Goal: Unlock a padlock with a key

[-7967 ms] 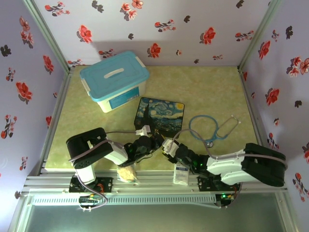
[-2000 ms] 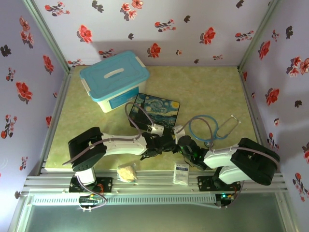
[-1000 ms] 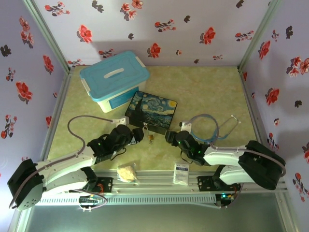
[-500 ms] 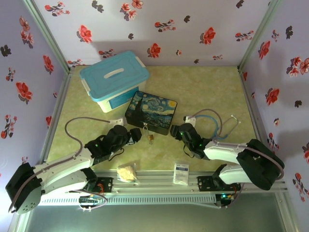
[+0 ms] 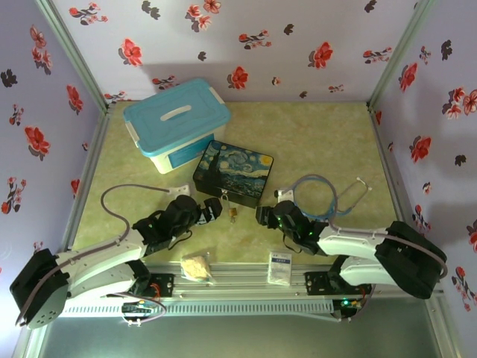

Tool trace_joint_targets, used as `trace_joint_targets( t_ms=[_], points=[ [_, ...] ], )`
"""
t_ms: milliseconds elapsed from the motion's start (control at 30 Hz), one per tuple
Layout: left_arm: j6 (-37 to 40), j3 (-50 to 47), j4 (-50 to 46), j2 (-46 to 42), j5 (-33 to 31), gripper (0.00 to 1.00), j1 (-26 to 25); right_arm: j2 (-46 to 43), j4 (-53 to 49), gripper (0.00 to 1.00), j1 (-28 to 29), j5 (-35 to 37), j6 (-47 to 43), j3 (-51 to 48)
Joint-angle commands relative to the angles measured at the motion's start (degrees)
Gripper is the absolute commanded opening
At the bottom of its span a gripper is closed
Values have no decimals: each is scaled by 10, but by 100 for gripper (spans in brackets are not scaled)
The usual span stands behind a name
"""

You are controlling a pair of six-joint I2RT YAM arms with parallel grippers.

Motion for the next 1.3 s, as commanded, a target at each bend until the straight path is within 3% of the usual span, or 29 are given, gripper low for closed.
trace_joint_targets(
  t_ms=[0, 400, 867, 1133, 1267],
  points=[
    [-7, -3, 21, -1, 2, 100, 4, 24, 20, 64, 9, -9, -23, 15],
    [-27, -26, 38, -12, -4, 100, 4, 90, 113, 65, -28, 19, 4, 22],
    [-16, -23, 29, -9, -9, 100, 4, 130, 93, 66, -115, 6, -22, 79],
    [17, -7, 10, -14, 5, 100, 5, 80, 76, 64, -117, -17, 2, 29],
    [45, -13, 41, -18, 50, 100, 12, 41, 53, 66, -95, -32, 25, 3]
  ],
)
